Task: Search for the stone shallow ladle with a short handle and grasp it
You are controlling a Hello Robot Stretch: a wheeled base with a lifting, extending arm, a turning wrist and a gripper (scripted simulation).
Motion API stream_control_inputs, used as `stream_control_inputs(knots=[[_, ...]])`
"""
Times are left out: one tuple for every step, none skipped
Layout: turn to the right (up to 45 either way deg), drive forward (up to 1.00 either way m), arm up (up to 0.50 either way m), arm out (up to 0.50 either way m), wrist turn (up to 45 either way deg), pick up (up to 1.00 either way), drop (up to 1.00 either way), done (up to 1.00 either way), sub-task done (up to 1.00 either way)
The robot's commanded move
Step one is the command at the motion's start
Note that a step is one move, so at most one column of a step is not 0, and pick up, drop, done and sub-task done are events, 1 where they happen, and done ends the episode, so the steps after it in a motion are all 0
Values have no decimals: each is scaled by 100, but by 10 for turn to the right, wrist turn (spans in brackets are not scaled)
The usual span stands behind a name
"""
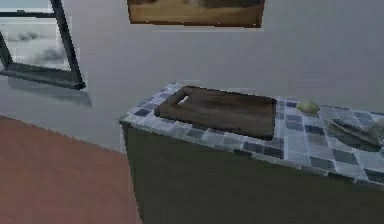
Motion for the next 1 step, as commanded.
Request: stream_control_inputs(knots=[[210,0,0,0,0,0,0,0,0]])
